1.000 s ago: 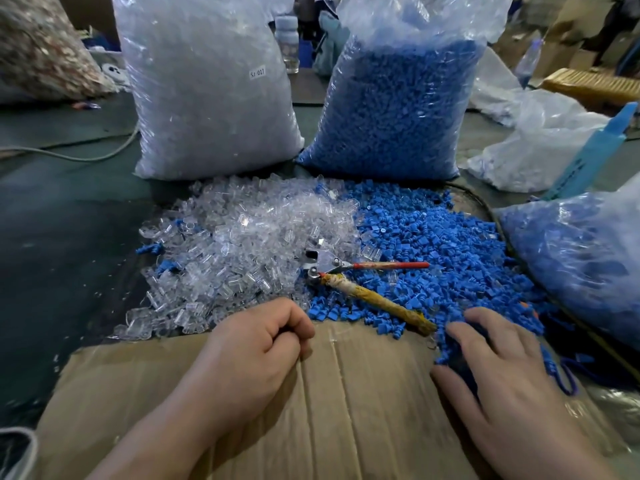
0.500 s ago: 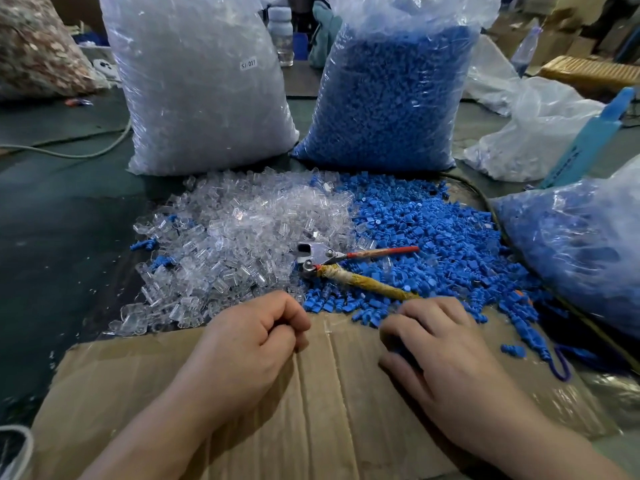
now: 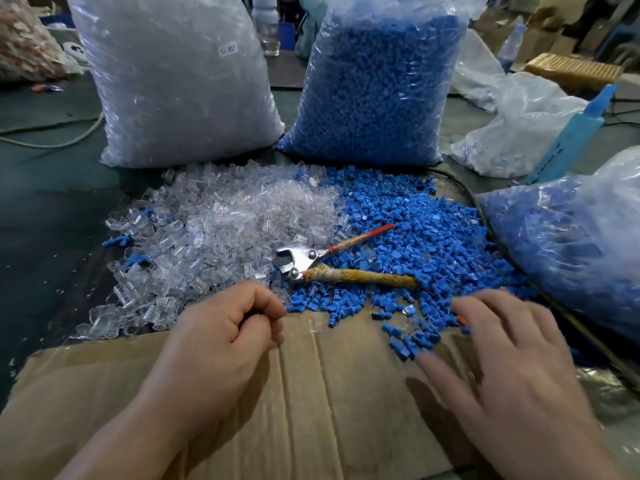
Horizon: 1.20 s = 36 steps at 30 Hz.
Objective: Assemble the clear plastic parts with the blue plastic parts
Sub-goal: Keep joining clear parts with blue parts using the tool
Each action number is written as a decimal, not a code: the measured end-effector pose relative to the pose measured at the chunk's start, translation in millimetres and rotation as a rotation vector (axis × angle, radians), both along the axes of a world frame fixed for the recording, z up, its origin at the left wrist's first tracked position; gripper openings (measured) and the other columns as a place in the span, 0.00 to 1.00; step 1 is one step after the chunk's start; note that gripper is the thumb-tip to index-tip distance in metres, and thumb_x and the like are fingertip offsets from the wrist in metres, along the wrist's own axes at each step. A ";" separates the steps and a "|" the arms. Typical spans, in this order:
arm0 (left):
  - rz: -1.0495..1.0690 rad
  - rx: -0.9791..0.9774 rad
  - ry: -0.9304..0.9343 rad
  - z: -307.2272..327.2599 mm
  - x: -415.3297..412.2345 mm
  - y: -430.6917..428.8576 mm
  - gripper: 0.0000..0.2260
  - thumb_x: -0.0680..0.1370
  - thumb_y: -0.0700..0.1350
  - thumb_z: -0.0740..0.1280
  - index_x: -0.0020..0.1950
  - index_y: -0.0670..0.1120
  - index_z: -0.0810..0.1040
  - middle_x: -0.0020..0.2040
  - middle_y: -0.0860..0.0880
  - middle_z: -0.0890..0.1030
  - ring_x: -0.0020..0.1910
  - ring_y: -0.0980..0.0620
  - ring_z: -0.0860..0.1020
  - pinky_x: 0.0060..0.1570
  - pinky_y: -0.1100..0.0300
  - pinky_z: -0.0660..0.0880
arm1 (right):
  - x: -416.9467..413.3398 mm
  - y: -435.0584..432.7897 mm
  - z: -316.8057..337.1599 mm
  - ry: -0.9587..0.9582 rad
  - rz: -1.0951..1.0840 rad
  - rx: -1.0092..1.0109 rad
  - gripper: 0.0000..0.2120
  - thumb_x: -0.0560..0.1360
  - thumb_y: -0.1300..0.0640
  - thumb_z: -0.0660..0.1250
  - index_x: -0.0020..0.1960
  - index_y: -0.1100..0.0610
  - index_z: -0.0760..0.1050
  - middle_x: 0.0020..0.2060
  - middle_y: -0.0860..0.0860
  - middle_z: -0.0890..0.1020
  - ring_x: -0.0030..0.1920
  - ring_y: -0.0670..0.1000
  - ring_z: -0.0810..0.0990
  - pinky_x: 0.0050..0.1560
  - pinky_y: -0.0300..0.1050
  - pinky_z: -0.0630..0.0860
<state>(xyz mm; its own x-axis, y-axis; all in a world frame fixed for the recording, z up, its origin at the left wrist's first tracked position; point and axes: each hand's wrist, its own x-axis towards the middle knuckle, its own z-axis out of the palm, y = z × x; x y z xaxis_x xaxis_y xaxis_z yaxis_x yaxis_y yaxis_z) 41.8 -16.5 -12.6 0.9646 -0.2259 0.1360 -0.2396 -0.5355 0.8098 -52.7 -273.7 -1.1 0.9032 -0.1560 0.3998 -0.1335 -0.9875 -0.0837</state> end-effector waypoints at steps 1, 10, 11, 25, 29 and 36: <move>0.072 0.009 -0.082 -0.5 0.0 0.1 0.12 0.76 0.42 0.63 0.46 0.61 0.78 0.41 0.61 0.83 0.36 0.54 0.82 0.32 0.52 0.80 | -7.9 0.6 -3.3 0.069 -0.074 0.008 0.36 0.69 0.32 0.58 0.61 0.60 0.77 0.57 0.59 0.77 0.55 0.65 0.75 0.55 0.63 0.74; 0.288 0.597 0.010 8.1 6.3 7.0 0.52 0.66 0.80 0.51 0.81 0.52 0.38 0.81 0.51 0.39 0.79 0.51 0.37 0.77 0.45 0.40 | 3.1 24.5 -8.9 0.603 -0.045 0.134 0.52 0.55 0.21 0.24 0.75 0.43 0.33 0.75 0.48 0.34 0.77 0.54 0.34 0.76 0.52 0.39; 0.230 0.635 0.008 5.4 4.6 5.3 0.55 0.62 0.82 0.44 0.79 0.53 0.30 0.79 0.53 0.31 0.76 0.52 0.30 0.74 0.47 0.34 | 6.3 26.4 -9.2 0.604 -0.019 0.140 0.51 0.55 0.22 0.24 0.74 0.42 0.32 0.74 0.46 0.33 0.76 0.52 0.33 0.76 0.51 0.39; -0.096 0.523 -0.187 -9.2 8.9 2.8 0.41 0.72 0.71 0.63 0.81 0.55 0.56 0.80 0.55 0.56 0.79 0.56 0.49 0.76 0.57 0.47 | 83.7 59.0 -7.2 0.170 0.574 0.108 0.19 0.75 0.43 0.65 0.57 0.56 0.75 0.55 0.53 0.74 0.56 0.56 0.69 0.56 0.55 0.71; 0.030 0.629 -0.264 -1.7 7.3 6.7 0.47 0.65 0.77 0.60 0.78 0.54 0.60 0.74 0.54 0.61 0.74 0.53 0.57 0.73 0.49 0.59 | 70.8 56.9 5.6 0.120 0.412 -0.044 0.27 0.70 0.34 0.62 0.59 0.52 0.75 0.53 0.51 0.74 0.54 0.55 0.70 0.51 0.55 0.72; 0.211 0.938 -0.078 17.7 10.1 27.3 0.51 0.55 0.87 0.43 0.61 0.55 0.73 0.42 0.52 0.82 0.39 0.47 0.81 0.37 0.53 0.78 | 32.7 49.2 14.2 0.480 0.162 -0.049 0.37 0.62 0.19 0.38 0.59 0.44 0.53 0.37 0.43 0.65 0.37 0.51 0.69 0.31 0.47 0.62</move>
